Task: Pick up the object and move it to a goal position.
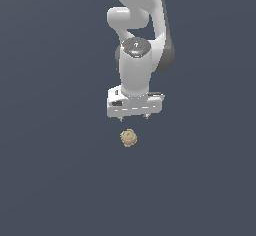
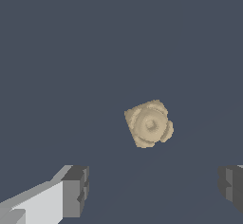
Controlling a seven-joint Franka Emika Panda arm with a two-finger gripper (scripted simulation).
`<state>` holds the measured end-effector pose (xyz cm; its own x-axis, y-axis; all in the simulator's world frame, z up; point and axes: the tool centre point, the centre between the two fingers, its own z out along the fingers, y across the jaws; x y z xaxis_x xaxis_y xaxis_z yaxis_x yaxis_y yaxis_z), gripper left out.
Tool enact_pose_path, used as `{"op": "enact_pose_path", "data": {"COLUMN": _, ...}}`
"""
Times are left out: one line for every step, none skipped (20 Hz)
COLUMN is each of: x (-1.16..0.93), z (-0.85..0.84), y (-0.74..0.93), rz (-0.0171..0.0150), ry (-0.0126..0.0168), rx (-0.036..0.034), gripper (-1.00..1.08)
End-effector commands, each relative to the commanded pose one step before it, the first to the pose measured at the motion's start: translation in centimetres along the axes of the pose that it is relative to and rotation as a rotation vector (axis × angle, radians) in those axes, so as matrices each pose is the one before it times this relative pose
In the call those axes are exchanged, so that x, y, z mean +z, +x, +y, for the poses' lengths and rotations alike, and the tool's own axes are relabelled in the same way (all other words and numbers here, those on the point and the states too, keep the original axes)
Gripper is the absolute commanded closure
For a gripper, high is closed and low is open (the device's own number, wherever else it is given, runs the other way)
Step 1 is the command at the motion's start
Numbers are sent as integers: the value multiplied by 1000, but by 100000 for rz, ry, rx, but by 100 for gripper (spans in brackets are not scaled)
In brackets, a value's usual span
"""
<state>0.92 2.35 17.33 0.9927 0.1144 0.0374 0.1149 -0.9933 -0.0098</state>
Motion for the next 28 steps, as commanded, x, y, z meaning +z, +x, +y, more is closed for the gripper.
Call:
{"op": "enact_pose_path", "data": {"x": 822, "z": 248, "y": 188, "rz": -452, "ry": -242, "rx": -3690, "gripper": -92}}
{"op": "enact_pose_path", "data": {"x": 391, "z": 119, "y": 92, "rz": -195, "ry": -100, "rx": -1804, "gripper": -92}}
{"op": "enact_pose_path", "data": {"x": 424, "z": 128, "y": 94, "rz": -211, "ry": -95, "rx": -1950, "gripper": -92}}
{"op": "enact_pose_path", "data": {"x": 457, "z": 137, "y": 96, "rz": -225, "ry": -87, "rx": -2094, "gripper": -92}}
{"op": "enact_pose_path", "data": {"x": 491, "z": 148, "y": 96, "rz": -239, "ry": -77, "rx": -2236, "gripper": -92}}
{"op": "enact_pose_path", "data": {"x": 525, "z": 157, "y": 95, "rz": -252, "ry": -63, "rx": -2380, "gripper": -92}}
{"op": "enact_pose_path", "data": {"x": 553, "z": 164, "y": 92, "rz": -260, "ry": -45, "rx": -2493, "gripper": -92}}
{"op": "enact_pose_path", "data": {"x": 534, "z": 157, "y": 80, "rz": -245, "ry": -24, "rx": -2391, "gripper": -92}}
{"op": "enact_pose_path", "data": {"x": 503, "z": 147, "y": 69, "rz": -226, "ry": -6, "rx": -2245, "gripper": -92}}
{"op": "enact_pose_path", "data": {"x": 473, "z": 137, "y": 58, "rz": -206, "ry": 9, "rx": -2098, "gripper": -92}}
{"op": "enact_pose_path", "data": {"x": 442, "z": 126, "y": 49, "rz": -187, "ry": 21, "rx": -1951, "gripper": -92}}
{"op": "enact_pose_path", "data": {"x": 410, "z": 116, "y": 41, "rz": -169, "ry": 30, "rx": -1805, "gripper": -92}}
{"op": "enact_pose_path", "data": {"x": 378, "z": 106, "y": 34, "rz": -151, "ry": 36, "rx": -1659, "gripper": -92}}
{"op": "enact_pose_path", "data": {"x": 346, "z": 97, "y": 28, "rz": -134, "ry": 40, "rx": -1513, "gripper": -92}}
{"op": "enact_pose_path", "data": {"x": 314, "z": 86, "y": 23, "rz": -118, "ry": 42, "rx": -1368, "gripper": -92}}
{"op": "enact_pose_path", "data": {"x": 281, "z": 77, "y": 19, "rz": -103, "ry": 42, "rx": -1223, "gripper": -92}}
{"op": "enact_pose_path", "data": {"x": 249, "z": 67, "y": 15, "rz": -89, "ry": 41, "rx": -1079, "gripper": -92}}
{"op": "enact_pose_path", "data": {"x": 216, "z": 57, "y": 12, "rz": -75, "ry": 38, "rx": -935, "gripper": -92}}
{"op": "enact_pose_path", "data": {"x": 183, "z": 50, "y": 9, "rz": -62, "ry": 34, "rx": -789, "gripper": -92}}
{"op": "enact_pose_path", "data": {"x": 150, "z": 40, "y": 6, "rz": -50, "ry": 29, "rx": -645, "gripper": -92}}
{"op": "enact_pose_path", "data": {"x": 117, "z": 29, "y": 6, "rz": -39, "ry": 24, "rx": -505, "gripper": -92}}
{"op": "enact_pose_path", "data": {"x": 83, "z": 23, "y": 3, "rz": -27, "ry": 17, "rx": -357, "gripper": -92}}
{"op": "enact_pose_path", "data": {"x": 50, "z": 12, "y": 3, "rz": -16, "ry": 11, "rx": -217, "gripper": -92}}
{"op": "enact_pose_path", "data": {"x": 16, "z": 6, "y": 0, "rz": -5, "ry": 3, "rx": -69, "gripper": -92}}
{"op": "enact_pose_path", "data": {"x": -61, "z": -21, "y": -35, "rz": -39, "ry": 13, "rx": 491, "gripper": -92}}
{"op": "enact_pose_path", "data": {"x": 41, "z": 2, "y": -2, "rz": 0, "ry": 0, "rx": 0, "gripper": -92}}
{"op": "enact_pose_path", "data": {"x": 121, "z": 6, "y": -5, "rz": 0, "ry": 0, "rx": 0, "gripper": -92}}
{"op": "enact_pose_path", "data": {"x": 201, "z": 10, "y": -9, "rz": 0, "ry": 0, "rx": 0, "gripper": -92}}
